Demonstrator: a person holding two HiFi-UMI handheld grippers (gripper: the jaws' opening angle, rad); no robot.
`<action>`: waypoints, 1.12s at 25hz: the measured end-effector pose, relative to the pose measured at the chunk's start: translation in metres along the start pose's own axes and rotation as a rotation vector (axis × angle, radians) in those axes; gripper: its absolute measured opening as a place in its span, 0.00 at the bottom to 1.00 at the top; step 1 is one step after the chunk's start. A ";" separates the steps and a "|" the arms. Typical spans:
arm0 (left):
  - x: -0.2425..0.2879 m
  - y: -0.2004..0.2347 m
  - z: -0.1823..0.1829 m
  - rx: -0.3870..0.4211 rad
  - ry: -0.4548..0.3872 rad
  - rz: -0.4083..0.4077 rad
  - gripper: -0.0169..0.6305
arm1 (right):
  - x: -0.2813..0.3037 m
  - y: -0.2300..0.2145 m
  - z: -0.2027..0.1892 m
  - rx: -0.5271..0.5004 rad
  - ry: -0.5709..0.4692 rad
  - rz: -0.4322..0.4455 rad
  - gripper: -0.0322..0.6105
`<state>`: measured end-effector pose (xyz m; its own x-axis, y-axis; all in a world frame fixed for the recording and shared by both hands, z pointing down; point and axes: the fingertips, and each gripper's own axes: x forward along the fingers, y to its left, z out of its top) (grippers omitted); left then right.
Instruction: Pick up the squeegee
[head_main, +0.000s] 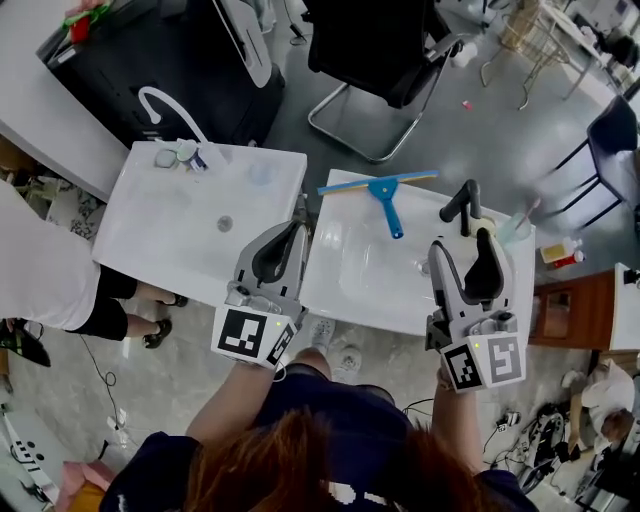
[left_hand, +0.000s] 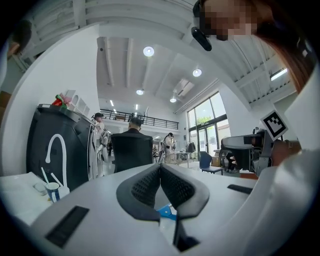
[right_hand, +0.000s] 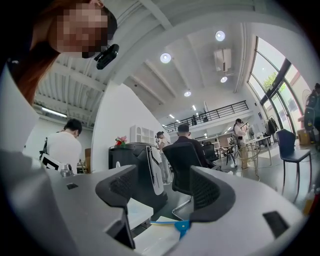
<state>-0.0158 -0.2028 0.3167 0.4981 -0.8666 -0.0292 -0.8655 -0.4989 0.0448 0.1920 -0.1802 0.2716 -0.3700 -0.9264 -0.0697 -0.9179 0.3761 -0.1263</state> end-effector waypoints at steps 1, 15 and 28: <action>0.010 0.006 0.000 0.000 0.000 -0.009 0.06 | 0.011 -0.004 -0.001 0.001 0.001 -0.005 0.56; 0.126 0.085 -0.006 -0.024 0.005 -0.114 0.06 | 0.137 -0.039 -0.018 -0.022 0.047 -0.080 0.57; 0.162 0.109 -0.047 -0.088 0.065 -0.036 0.06 | 0.188 -0.066 -0.096 0.031 0.228 -0.033 0.57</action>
<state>-0.0270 -0.3975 0.3643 0.5337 -0.8451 0.0327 -0.8404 -0.5256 0.1321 0.1695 -0.3812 0.3619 -0.3662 -0.9167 0.1596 -0.9264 0.3430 -0.1552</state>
